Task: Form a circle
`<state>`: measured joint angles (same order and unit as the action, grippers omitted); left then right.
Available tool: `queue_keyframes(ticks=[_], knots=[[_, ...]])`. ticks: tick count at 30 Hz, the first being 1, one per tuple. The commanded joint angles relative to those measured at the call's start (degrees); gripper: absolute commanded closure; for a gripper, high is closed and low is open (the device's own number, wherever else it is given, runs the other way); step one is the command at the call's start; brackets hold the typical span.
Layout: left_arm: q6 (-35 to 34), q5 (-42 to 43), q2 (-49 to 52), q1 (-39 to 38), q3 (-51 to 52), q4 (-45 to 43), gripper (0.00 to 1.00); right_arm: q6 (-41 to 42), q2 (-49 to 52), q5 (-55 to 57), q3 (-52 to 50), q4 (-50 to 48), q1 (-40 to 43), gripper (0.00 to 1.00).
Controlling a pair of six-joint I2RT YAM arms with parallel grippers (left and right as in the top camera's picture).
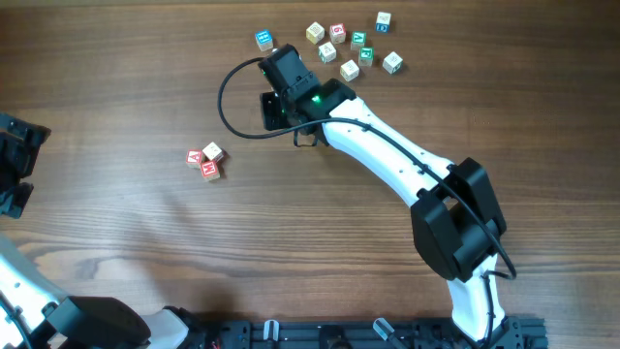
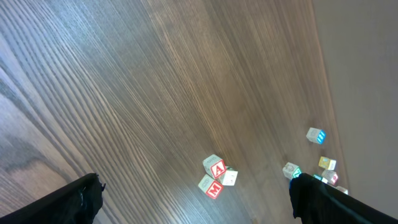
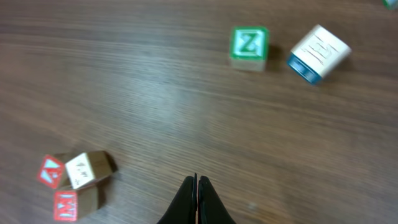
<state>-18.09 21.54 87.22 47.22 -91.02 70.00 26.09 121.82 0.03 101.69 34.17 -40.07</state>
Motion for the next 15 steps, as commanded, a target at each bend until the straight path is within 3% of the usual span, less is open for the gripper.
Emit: queue_keyframes(ticks=[1, 15], knots=[[1.1, -0.6, 0.0, 0.2, 0.0, -0.2, 0.00, -3.6, 1.6, -5.4, 0.0, -1.4, 0.3, 0.96], [1.2, -5.6, 0.6, 0.2, 0.0, -9.2, 0.00, -9.4, 3.7, -17.1, 0.0, -2.5, 2.4, 0.96]])
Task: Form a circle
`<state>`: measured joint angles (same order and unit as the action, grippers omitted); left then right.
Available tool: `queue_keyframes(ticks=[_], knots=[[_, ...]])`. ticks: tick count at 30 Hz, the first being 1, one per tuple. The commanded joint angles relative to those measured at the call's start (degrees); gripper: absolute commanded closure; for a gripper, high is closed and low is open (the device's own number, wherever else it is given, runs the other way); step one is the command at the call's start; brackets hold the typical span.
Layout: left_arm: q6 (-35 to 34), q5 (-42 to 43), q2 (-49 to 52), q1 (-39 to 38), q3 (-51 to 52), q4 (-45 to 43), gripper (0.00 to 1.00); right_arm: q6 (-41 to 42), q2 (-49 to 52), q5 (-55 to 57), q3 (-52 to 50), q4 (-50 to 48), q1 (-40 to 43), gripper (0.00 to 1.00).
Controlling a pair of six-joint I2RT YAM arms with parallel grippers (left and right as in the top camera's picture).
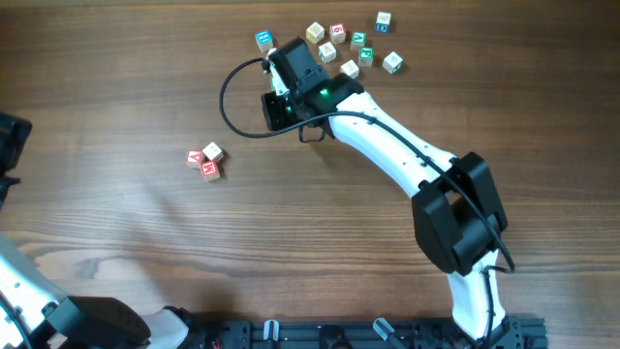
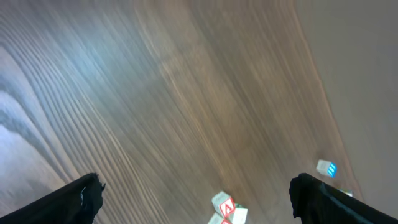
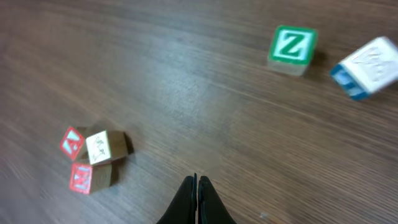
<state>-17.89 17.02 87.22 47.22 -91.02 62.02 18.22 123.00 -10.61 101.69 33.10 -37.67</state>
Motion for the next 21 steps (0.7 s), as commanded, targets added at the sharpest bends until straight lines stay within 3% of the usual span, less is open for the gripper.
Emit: queue_keyframes(ticks=[1, 6, 16, 18, 21], knots=[[1.0, -1.0, 1.0, 0.2, 0.0, -1.8, 0.00, -1.5, 3.4, -7.7, 0.0, -3.1, 0.0, 0.96], [0.9, -1.0, 4.4, 0.2, 0.0, -2.7, 0.00, 0.0, 5.5, -7.8, 0.0, -8.0, 0.0, 0.96], [0.9, 2.5, 11.1, 0.1, 0.0, -2.3, 0.00, 0.0, 7.5, -10.9, 0.0, -7.6, 0.0, 0.96], [1.0, 3.9, 11.7, 0.1, 0.0, -2.3, 0.12, 0.0, 8.5, -11.0, 0.0, -7.5, 0.0, 0.96], [0.9, 4.4, 12.9, -0.4, 0.0, -2.3, 0.66, 0.0, 8.9, -10.9, 0.0, -6.3, 0.1, 0.96]])
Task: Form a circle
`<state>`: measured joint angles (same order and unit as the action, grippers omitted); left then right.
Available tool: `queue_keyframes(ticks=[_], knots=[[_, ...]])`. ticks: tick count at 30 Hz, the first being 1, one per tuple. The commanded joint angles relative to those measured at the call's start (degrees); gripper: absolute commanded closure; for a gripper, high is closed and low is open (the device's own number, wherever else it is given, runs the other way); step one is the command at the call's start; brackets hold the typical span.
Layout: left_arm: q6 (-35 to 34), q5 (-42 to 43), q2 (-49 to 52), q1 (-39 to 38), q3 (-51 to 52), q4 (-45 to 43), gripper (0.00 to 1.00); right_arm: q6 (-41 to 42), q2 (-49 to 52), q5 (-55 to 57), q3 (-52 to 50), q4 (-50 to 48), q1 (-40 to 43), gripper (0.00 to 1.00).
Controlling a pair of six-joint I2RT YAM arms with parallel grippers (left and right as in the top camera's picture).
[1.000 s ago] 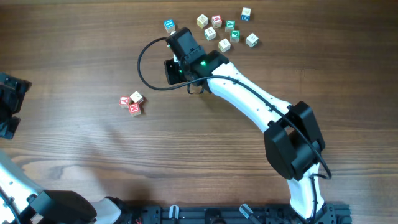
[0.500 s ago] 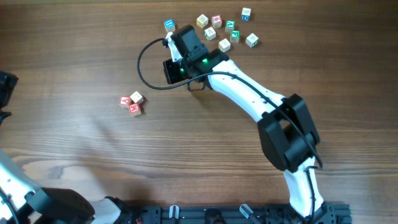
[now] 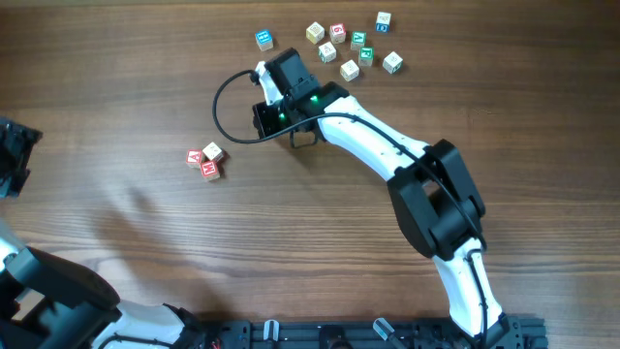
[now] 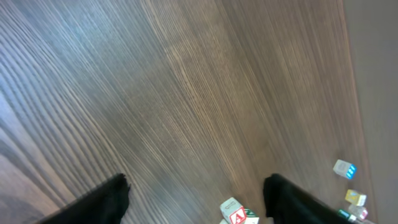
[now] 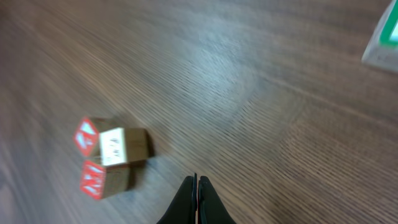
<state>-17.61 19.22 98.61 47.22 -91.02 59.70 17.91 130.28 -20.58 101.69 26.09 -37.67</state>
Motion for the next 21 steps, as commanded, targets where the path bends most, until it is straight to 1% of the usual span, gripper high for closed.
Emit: queue_keyframes(ticks=[1, 2, 4, 6, 8, 10, 12, 15, 17, 18, 19, 20, 21], knots=[[0.7, 2.3, 1.8, -0.8, 0.0, 0.1, 0.84, 0.3, 1.4, -0.7, 0.0, 0.6, 0.2, 0.96], [0.7, 2.2, 1.9, -1.4, 0.0, 0.1, 0.95, 0.3, 1.4, -0.2, 0.0, 0.5, 0.4, 0.96], [0.7, 2.3, 1.9, -3.1, 0.0, 0.1, 0.96, 0.3, 1.1, 1.1, 0.0, 1.6, 1.3, 0.96], [8.0, 7.0, 1.9, -6.7, -0.1, -0.1, 0.96, 1.6, -1.9, 6.0, 0.0, 8.1, 3.5, 0.96], [11.8, 10.0, 1.4, -9.6, -0.1, -0.2, 0.96, 3.0, -5.7, 14.9, 0.0, 13.6, 5.2, 0.96], [13.5, 9.8, 0.0, -13.8, -0.1, -1.4, 0.96, 3.1, -12.5, 25.8, 0.0, 18.9, 7.7, 0.96], [14.0, 9.9, -2.1, -17.8, -0.1, -3.4, 0.96, 2.4, -19.5, 32.9, 0.0, 21.7, 10.0, 0.96], [14.3, 9.6, -6.9, -24.7, -0.1, -6.2, 0.96, 1.6, -30.4, 40.7, 0.0, 25.5, 13.0, 0.95], [14.4, 7.0, -11.8, -29.4, -0.1, -6.0, 0.96, 1.8, -39.3, 46.2, 0.0, 30.0, 14.4, 0.94], [14.4, 4.9, -14.3, -31.4, -0.1, -5.4, 0.96, 2.3, -42.3, 47.9, 0.0, 32.0, 14.4, 0.87], [14.4, 3.0, -16.4, -32.9, -0.1, -4.8, 0.96, 3.3, -44.6, 49.1, 0.0, 33.7, 14.4, 0.77], [14.4, 0.5, -19.1, -34.7, -0.1, -4.0, 0.96, 4.7, -47.2, 50.5, 0.0, 36.2, 14.4, 0.70], [14.4, -1.4, -21.6, -36.2, -0.1, -3.1, 0.96, 6.0, -49.2, 51.1, 0.0, 38.4, 14.4, 0.60]])
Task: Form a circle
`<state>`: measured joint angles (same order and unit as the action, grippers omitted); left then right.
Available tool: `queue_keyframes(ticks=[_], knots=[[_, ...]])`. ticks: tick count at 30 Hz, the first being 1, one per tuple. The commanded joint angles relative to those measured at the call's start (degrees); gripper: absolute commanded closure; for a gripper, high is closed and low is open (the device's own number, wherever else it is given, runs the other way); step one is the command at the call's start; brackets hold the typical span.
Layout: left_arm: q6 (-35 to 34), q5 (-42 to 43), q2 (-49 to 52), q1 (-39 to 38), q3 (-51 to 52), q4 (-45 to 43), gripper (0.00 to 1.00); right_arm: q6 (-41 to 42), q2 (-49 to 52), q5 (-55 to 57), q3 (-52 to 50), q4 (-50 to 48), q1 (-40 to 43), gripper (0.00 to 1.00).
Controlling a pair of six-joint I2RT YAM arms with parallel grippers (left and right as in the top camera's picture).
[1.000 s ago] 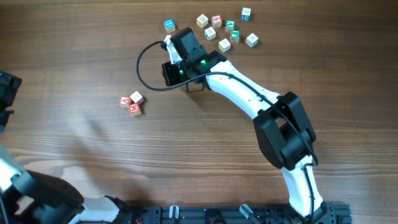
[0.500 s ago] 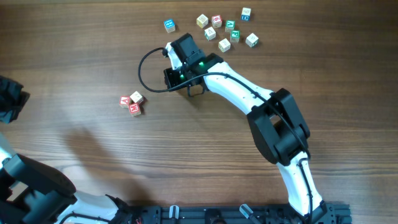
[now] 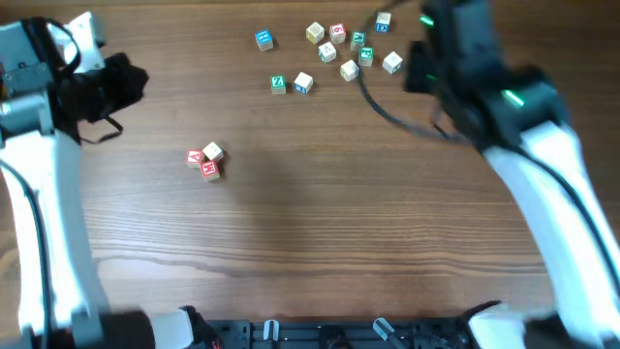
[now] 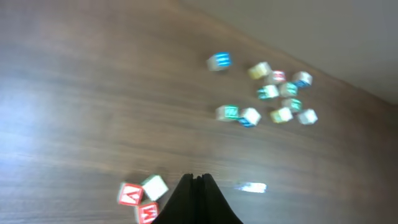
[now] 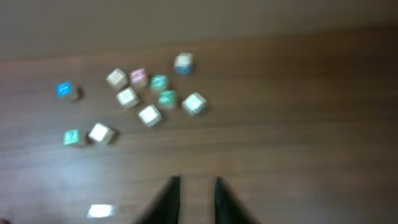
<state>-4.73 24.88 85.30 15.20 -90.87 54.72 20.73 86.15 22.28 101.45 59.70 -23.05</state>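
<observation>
Small lettered wooden cubes lie scattered on the table. A tight bunch of three, two red and one white (image 3: 205, 161), sits left of centre and shows in the left wrist view as the red cubes (image 4: 138, 202). A green cube (image 3: 278, 83) and a white-and-blue cube (image 3: 303, 84) lie side by side. A lone blue cube (image 3: 263, 40) and several more cubes (image 3: 349, 47) lie at the far edge. My left gripper (image 4: 194, 178) is shut and empty, high above the table. My right gripper (image 5: 196, 182) is open a little, also high and empty.
The left arm (image 3: 97, 82) hangs over the far left corner. The right arm (image 3: 484, 87) reaches in from the right side. A black cable (image 3: 387, 107) loops below it. Both wrist views are blurred.
The right arm was stretched over the table's middle with its gripper shut; now it is back at the right, raised, gripper slightly open. The left gripper was open; now it is shut at the far left.
The right gripper stayed shut low over the table near the green and white-and-blue cubes, then nearer the red bunch. The left gripper stayed open at the left edge. Now both arms are raised at the sides, and the green and white-and-blue cubes show uncovered.
</observation>
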Motion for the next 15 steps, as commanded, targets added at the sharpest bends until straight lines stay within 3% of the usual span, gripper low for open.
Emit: queue_keyframes(ticks=[1, 2, 3, 6, 7, 8, 9, 15], knots=[[1.5, -9.0, -11.5, -5.9, -0.2, 3.3, 0.96, 5.2, -7.3, 8.7, 0.2, 7.8, -0.2, 0.34], [1.5, -10.3, -14.3, -7.4, -0.2, 4.7, 0.96, 7.6, -9.3, 8.9, 0.2, 10.6, -0.2, 0.17], [1.5, -11.8, -17.7, -9.2, -0.2, 6.5, 0.96, 10.0, -11.1, 8.9, 0.2, 13.3, -0.2, 0.08], [1.5, -14.7, -25.7, -13.1, 0.2, 10.6, 0.89, 14.9, -15.2, 9.7, 0.2, 19.0, -0.2, 0.00], [1.3, -15.2, -28.3, -14.0, 0.5, 12.3, 0.73, 15.5, -16.4, 9.8, 0.2, 20.2, -0.2, 0.00], [1.3, -15.1, -30.1, -14.4, 0.6, 13.9, 0.46, 15.5, -17.1, 9.4, 0.2, 20.9, -0.2, 0.00], [1.3, -15.1, -31.7, -14.7, 0.6, 15.8, 0.00, 15.5, -17.7, 8.7, 0.2, 21.6, -0.2, 0.00], [1.3, -15.4, -38.4, -14.8, 0.6, 23.8, 0.00, 15.3, -18.7, 7.5, 0.2, 24.1, -0.2, 0.00]])
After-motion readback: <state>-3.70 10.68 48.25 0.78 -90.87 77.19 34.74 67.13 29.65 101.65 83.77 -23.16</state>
